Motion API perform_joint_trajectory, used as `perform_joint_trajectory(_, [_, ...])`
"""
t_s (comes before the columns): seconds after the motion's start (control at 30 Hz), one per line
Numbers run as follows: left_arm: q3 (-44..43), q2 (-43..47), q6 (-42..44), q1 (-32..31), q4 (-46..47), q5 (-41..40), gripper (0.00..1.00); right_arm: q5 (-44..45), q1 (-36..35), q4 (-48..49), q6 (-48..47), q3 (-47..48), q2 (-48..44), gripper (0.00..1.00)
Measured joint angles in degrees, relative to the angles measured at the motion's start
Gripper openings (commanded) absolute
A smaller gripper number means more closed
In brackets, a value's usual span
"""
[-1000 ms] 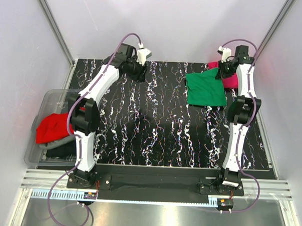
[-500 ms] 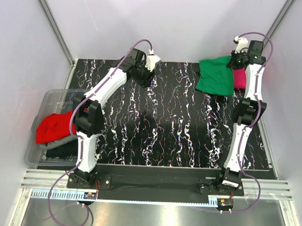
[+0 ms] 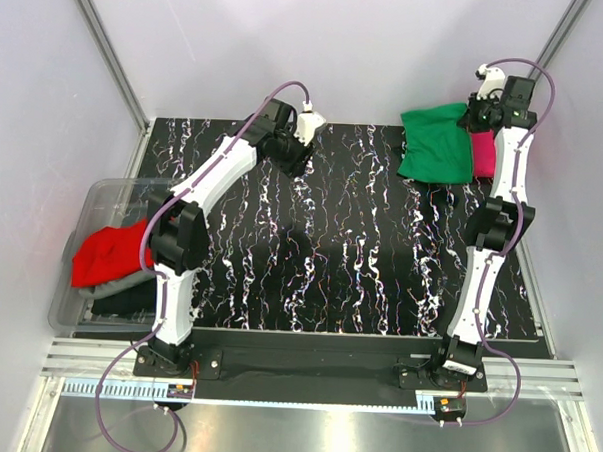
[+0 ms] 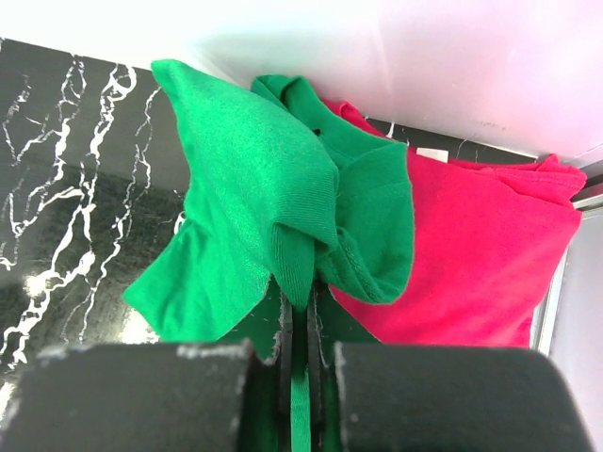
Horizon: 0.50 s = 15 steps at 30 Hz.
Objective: Fold and stack the t-shirts
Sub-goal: Neatly place the folded tshirt to the corner
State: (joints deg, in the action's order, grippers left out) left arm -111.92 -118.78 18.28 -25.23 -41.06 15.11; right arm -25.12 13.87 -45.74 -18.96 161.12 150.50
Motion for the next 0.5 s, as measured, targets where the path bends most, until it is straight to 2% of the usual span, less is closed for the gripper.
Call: perform_joint_trajectory(0.5, [0.0, -0.6, -0.1, -0.2, 0.0, 0.0, 0.49, -1.0, 0.0, 0.0, 0.4, -0.1, -6.3, 0.0])
